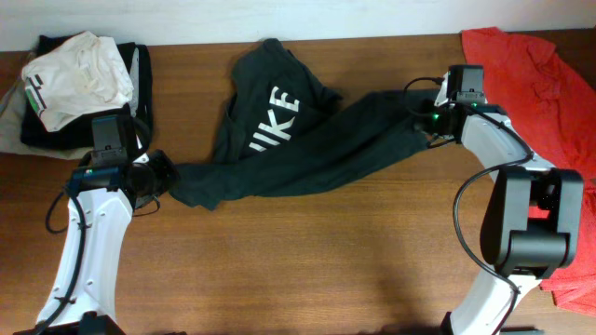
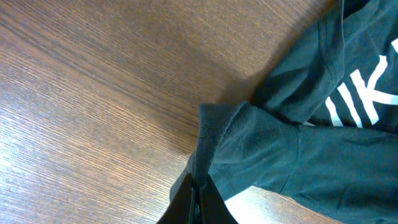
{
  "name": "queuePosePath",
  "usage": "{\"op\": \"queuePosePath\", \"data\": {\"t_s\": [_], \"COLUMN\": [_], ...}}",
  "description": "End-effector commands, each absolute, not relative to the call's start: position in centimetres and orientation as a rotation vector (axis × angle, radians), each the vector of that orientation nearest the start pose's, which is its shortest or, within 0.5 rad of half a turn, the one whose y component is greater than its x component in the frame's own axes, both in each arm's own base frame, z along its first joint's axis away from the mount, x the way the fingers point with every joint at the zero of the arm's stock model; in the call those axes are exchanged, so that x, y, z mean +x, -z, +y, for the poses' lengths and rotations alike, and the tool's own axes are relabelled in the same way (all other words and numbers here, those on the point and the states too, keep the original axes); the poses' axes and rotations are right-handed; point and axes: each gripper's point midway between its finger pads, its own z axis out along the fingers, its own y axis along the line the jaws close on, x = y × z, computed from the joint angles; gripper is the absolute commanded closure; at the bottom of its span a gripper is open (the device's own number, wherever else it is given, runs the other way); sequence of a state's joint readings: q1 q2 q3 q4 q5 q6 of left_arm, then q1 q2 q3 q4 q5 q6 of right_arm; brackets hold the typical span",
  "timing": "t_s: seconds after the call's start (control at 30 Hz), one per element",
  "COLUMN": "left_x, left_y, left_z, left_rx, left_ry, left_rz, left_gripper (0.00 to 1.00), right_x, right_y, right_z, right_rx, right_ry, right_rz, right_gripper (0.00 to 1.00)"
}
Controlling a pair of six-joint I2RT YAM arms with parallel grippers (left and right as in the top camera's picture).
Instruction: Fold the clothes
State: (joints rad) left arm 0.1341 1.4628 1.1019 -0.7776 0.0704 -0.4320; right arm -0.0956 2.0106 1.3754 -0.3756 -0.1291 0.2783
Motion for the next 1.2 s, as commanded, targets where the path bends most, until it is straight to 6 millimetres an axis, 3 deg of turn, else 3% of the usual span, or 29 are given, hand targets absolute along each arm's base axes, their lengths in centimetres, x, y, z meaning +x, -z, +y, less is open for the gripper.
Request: {"op": "queuePosePath", "data": {"t_s": [0.0, 0.07, 0.13, 0.17, 0.23, 0.27, 0.3, 0.47, 0.57, 0.7, 0.8, 0.9, 1.03, 1.17], "left_x": [34.6, 34.6, 34.6, 34.6, 34.6, 34.6, 34.6, 34.6, 34.6, 34.6, 34.6, 34.6, 34.6, 34.6], "left_y": [-12.5, -12.6, -12.6, -12.6, -12.6, -12.6, -12.6, -12.6, -12.5, -12.5, -12.5, -12.5, -12.5, -12.5], "left_z": [3.8, 3.8, 3.8, 3.8, 3.8, 3.8, 3.8, 3.8, 3.8, 3.8, 3.8, 3.8, 3.8, 3.8], "left_rx": [-0.757, -0.756, -0.756, -0.756, -0.756, -0.756, -0.756, -0.756, -0.756, -0.756, -0.756, -0.756, -0.757, -0.757], "left_ry": [0.167, 0.166, 0.166, 0.167, 0.167, 0.167, 0.167, 0.167, 0.167, 0.167, 0.168, 0.167, 0.167, 0.167], "left_rz": [2.603, 2.601, 2.601, 2.600, 2.600, 2.600, 2.600, 2.600, 2.601, 2.601, 2.601, 2.602, 2.604, 2.604], "left_gripper": [0.98, 0.98, 0.98, 0.98, 0.98, 0.98, 0.98, 0.98, 0.98, 0.98, 0.98, 0.98, 0.98, 0.98], "right_x": [50.9, 51.2, 51.3, 51.3, 51.0, 50.8, 50.6, 50.7, 49.5, 44.8, 43.0, 42.9, 43.5, 44.3], "right_y": [-2.5, 0.1, 0.3, 0.3, 0.4, 0.3, -0.1, -5.1, -7.2, -5.8, -3.9, -1.8, 0.0, 0.0], "right_z": [-1.2, 0.8, 1.5, 1.6, 1.1, 0.6, 0.0, -3.7, -5.3, -5.3, -4.3, -4.1, -4.2, -4.3], "right_rx": [0.429, 0.382, 0.362, 0.348, 0.354, 0.371, 0.391, 0.457, 0.448, 0.466, 0.275, 0.221, 0.212, 0.206], "right_ry": [-0.253, -0.265, -0.269, -0.266, -0.259, -0.255, -0.248, -0.207, -0.180, -0.184, -0.183, -0.172, -0.165, -0.160], "right_rz": [2.546, 2.577, 2.578, 2.579, 2.592, 2.606, 2.632, 2.703, 2.769, 2.962, 3.053, 3.038, 2.987, 2.955], "right_gripper": [0.92, 0.84, 0.81, 0.61, 0.32, 0.12, 0.00, 0.01, 0.01, 0.01, 0.10, 0.28, 0.31, 0.41]}}
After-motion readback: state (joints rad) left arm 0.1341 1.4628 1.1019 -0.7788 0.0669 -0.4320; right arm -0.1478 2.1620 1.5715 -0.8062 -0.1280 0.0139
